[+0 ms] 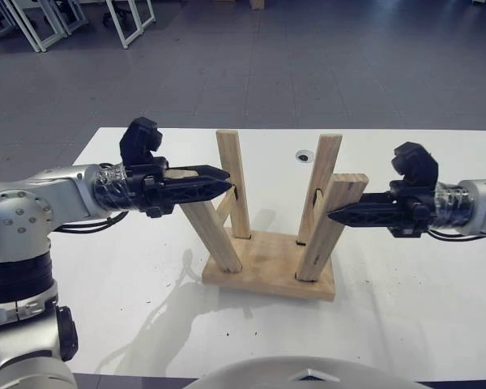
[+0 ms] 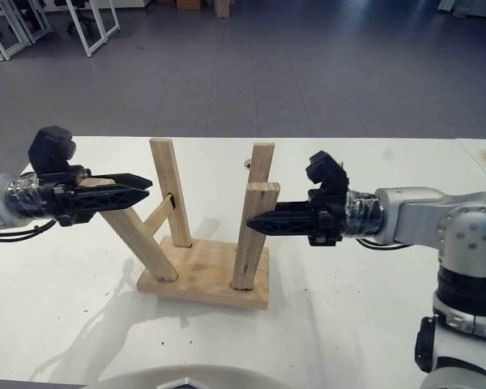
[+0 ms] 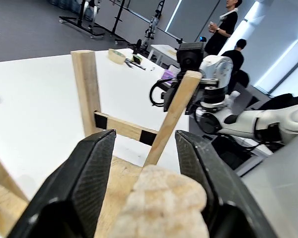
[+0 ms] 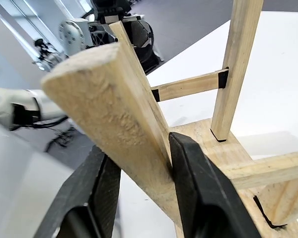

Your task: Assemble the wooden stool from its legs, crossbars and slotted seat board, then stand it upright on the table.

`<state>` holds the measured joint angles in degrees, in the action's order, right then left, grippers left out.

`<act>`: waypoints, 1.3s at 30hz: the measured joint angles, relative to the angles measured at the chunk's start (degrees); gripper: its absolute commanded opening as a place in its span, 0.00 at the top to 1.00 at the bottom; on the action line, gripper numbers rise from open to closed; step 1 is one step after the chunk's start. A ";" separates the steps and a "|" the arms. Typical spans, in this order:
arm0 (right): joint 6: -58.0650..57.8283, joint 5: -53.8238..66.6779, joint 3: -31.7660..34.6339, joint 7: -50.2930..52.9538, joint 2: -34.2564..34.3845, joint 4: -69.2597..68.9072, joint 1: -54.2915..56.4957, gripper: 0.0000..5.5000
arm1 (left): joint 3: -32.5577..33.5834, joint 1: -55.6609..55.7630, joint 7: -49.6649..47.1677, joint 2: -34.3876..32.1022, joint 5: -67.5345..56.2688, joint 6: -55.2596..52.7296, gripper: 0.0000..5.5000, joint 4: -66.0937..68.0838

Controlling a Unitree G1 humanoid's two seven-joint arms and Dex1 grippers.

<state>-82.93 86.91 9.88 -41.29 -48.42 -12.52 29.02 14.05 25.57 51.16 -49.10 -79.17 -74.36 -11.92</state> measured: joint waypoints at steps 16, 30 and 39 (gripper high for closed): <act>-9.06 5.32 -12.47 13.67 5.95 42.82 11.81 0.40 | -3.53 12.75 -14.42 12.60 7.71 -1.09 0.28 41.89; 37.44 -36.65 -1.26 -22.32 -10.68 12.38 -33.67 0.40 | 7.40 -26.84 7.94 0.59 23.81 17.51 0.28 9.10; 78.16 -66.75 -7.53 -40.79 -23.30 -4.73 -61.25 0.40 | -4.57 -62.61 31.71 -4.60 56.88 69.04 0.28 -10.93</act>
<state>-4.77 20.17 2.35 -82.08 -71.72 -17.24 -32.23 9.48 -37.04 82.88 -53.70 -22.29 -5.31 -22.85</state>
